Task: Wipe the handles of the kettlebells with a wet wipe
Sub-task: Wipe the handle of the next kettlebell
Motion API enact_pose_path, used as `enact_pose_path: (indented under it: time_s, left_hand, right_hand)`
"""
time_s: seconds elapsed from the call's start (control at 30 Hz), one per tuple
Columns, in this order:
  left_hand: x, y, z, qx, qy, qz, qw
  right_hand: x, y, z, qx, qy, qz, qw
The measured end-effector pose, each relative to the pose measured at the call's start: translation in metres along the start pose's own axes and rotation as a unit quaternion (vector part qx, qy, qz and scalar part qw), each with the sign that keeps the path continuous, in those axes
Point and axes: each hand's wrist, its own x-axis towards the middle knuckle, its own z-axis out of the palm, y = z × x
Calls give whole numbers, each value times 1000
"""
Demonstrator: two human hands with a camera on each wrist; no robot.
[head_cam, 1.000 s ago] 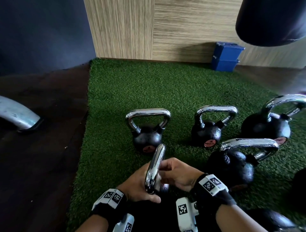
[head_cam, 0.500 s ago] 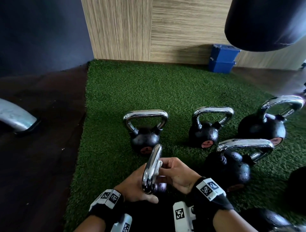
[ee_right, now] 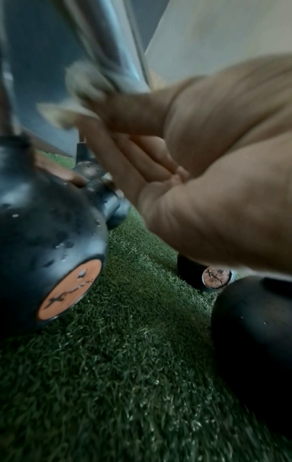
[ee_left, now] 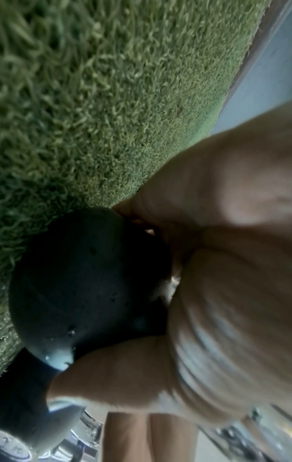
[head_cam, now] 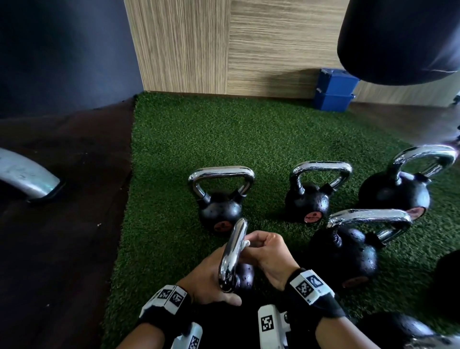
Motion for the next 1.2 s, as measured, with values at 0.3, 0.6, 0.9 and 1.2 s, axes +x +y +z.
enact_pose_path:
  time_s: [0.3, 0.6, 0.9, 1.2]
  left_hand:
    - [4, -3, 0, -13, -3, 20, 1000]
    - [3, 1, -1, -31, 10, 15, 999]
    - [0, 12, -1, -49, 7, -10, 999]
    - [-10, 16, -2, -23, -16, 55, 998]
  right_hand:
    - [5, -8, -6, -230, 107, -108, 961]
    - [16, -6, -1, -377, 191, -139, 896]
    - [21, 6, 4, -406, 217, -104, 882]
    - [3, -18, -1, -480, 77, 5, 874]
